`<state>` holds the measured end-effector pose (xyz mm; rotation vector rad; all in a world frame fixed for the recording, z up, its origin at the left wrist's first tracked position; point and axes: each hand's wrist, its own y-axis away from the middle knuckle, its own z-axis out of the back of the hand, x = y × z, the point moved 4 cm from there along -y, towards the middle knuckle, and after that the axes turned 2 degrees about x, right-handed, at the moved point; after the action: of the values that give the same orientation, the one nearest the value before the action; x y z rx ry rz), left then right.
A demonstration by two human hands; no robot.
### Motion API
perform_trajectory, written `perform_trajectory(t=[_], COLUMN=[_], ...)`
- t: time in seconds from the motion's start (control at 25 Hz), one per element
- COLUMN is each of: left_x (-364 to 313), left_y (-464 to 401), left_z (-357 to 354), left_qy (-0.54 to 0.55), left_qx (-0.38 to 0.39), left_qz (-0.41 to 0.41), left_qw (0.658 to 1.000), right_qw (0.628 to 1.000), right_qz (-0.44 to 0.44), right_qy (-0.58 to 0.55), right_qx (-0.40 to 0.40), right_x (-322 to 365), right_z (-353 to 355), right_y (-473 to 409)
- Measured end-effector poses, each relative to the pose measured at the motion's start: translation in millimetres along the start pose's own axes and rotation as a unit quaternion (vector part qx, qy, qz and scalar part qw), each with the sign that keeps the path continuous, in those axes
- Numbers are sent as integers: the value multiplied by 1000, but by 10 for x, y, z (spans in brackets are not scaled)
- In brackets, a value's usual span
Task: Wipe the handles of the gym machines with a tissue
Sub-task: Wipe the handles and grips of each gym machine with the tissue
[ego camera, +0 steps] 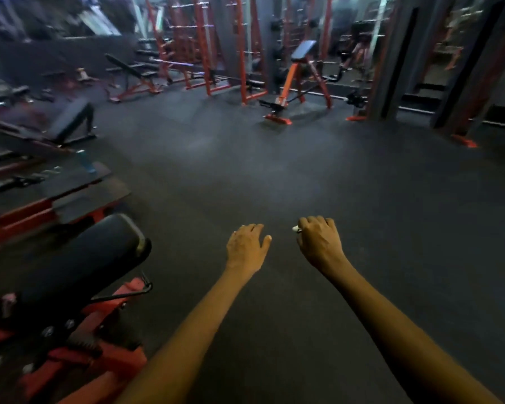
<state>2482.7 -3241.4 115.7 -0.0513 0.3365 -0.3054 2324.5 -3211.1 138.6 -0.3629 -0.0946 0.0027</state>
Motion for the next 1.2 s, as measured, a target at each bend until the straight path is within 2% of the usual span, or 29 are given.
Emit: perform_trajectory(t=[0.16,0.28,0.4,0.68,0.92,1.2], left_x=[3,6,258,1256,2047,3326], left_y=[-705,-1241,-1829,-3261,-4211,-5251], left_z=[-68,-93,-88,165,390,722], left_qy=[-2,9,11,-1,-7,-35], left_qx=[-35,-45,-66,-120,-133,-199], left_qz=[100,153,207,304,370,463], left_qw=[994,987,976,945,919,863], right_qw=[994,991,982,956,932,877], right_qz=[98,121,163,265,320,425], right_qy=[-31,-49,-76,-112,-150,-206], right_qx=[30,35,52,63,79,94], right_x=[-269,-452,-352,299,916,2143], right_z=[-276,-522,-877,-1523,-1971,-2713], right_y=[-913,-1587,-2367,-4253,-5576,-7119])
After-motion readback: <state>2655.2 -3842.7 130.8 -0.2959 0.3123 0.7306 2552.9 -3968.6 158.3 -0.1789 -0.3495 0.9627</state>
